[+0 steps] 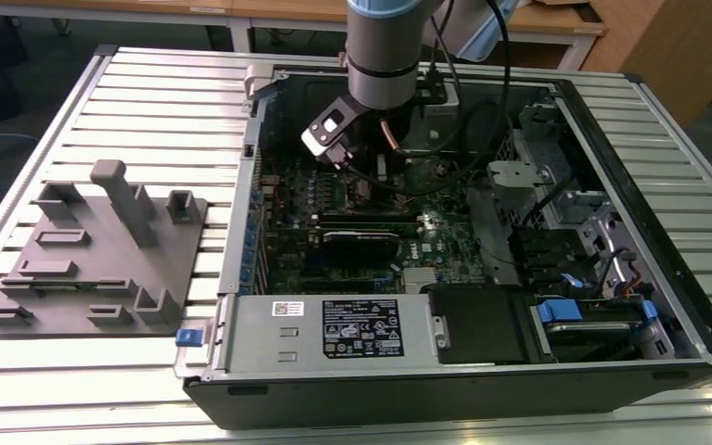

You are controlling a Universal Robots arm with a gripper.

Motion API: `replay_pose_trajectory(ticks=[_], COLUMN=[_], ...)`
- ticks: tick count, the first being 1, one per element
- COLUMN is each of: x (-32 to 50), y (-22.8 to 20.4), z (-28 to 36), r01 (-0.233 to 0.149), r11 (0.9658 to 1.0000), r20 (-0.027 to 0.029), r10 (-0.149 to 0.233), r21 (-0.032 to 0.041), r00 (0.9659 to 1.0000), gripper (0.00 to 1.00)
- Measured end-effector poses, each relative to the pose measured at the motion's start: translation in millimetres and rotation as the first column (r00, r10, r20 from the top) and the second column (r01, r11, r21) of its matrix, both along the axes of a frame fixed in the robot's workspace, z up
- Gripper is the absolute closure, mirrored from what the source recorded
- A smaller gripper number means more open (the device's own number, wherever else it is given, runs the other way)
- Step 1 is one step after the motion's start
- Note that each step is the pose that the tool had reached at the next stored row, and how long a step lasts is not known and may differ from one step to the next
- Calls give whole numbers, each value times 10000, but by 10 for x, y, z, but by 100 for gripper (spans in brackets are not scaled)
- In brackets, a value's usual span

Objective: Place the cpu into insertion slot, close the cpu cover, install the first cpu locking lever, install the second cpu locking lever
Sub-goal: 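Place the cpu into insertion slot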

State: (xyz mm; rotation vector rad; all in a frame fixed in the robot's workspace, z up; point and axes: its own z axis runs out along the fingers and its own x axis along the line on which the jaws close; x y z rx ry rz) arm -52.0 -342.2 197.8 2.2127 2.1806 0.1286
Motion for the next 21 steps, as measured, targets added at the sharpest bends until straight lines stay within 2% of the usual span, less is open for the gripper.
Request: replay_pose_trajectory(ticks=[21], x=[-9], y=[-7], z=[-40], r01=[27], r11=[10000], r20=[0], r10=[-27], r21=[-2], r00=[10000], gripper=[46])
